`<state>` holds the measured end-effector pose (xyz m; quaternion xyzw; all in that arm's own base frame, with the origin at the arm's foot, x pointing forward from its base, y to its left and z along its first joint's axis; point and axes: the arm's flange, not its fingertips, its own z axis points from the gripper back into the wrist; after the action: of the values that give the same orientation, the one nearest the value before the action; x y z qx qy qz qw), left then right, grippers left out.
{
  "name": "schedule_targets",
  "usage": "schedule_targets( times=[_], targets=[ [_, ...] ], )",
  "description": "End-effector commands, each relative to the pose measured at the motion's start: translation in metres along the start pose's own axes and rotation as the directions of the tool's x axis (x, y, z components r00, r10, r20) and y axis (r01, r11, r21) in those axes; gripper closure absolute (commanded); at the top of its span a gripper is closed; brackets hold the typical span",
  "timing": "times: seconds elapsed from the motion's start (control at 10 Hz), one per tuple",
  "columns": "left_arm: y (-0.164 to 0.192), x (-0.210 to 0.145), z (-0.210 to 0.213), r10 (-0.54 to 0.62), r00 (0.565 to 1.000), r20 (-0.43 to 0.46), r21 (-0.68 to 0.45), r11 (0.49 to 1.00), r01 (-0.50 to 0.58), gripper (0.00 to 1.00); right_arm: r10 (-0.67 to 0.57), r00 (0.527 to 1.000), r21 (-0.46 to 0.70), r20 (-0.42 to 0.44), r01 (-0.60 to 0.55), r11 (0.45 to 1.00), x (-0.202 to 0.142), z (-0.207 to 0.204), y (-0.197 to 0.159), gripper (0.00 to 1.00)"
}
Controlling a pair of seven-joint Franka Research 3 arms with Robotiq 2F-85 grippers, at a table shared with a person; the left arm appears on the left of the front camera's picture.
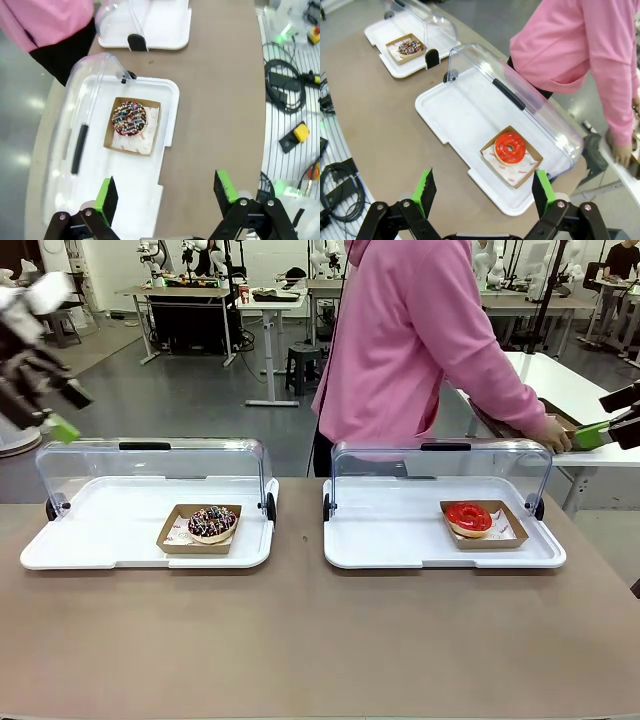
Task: Provide the desired donut to the person.
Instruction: Place the picked Paper togo box onto the Handle tray extended by the person.
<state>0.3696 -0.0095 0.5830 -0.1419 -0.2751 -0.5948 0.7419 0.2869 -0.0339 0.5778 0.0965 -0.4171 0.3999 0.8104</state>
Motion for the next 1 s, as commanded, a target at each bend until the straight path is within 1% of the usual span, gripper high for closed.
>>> schedule_targets(
  times=[0.0, 0.1, 0.2, 0.3, 0.4, 0.5, 0.7, 0.9],
  targets=[
    [-0.021, -0.053, 0.005, 0.054, 0.99, 0.133, 0.045, 0.997, -0.061, 0.0, -0.012, 1.0, -0.012, -0.028, 0.011, 1.0, -0.001, -0.001, 0.002, 0.0],
    [-0.032, -0.082, 0.014, 0.072, 0.979, 0.192, 0.058, 0.995, -0.084, 0.0, -0.012, 1.0, -0.012, -0.028, 0.011, 1.0, -0.001, -0.001, 0.002, 0.0],
    [-0.036, -0.104, 0.02, 0.105, 0.969, 0.222, 0.091, 0.988, -0.127, 0.0, -0.012, 1.0, -0.012, -0.028, 0.011, 1.0, -0.001, -0.001, 0.002, 0.0],
    [-0.039, -0.123, 0.023, 0.125, 0.959, 0.256, 0.099, 0.983, -0.155, 0.0, -0.012, 1.0, -0.012, -0.028, 0.011, 1.0, -0.001, -0.001, 0.002, 0.0],
    [-0.044, -0.141, 0.029, 0.151, 0.953, 0.263, 0.12, 0.975, -0.187, 0.0, -0.012, 1.0, -0.012, -0.028, 0.011, 1.0, -0.001, -0.001, 0.002, 0.0],
    [-0.048, -0.155, 0.034, 0.158, 0.942, 0.295, 0.102, 0.975, -0.196, 0.0, -0.012, 1.0, -0.012, -0.028, 0.011, 1.0, -0.001, -0.001, 0.002, 0.0],
    [-0.047, -0.16, 0.037, 0.162, 0.946, 0.282, 0.109, 0.974, -0.199, 0.0, -0.012, 1.0, -0.012, -0.028, 0.011, 1.0, -0.001, -0.001, 0.002, 0.0],
    [-0.045, -0.169, 0.044, 0.185, 0.933, 0.308, 0.145, 0.96, -0.238, 0.0, -0.012, 1.0, -0.012, -0.028, 0.011, 1.0, -0.001, -0.001, 0.002, 0.0]
  ],
)
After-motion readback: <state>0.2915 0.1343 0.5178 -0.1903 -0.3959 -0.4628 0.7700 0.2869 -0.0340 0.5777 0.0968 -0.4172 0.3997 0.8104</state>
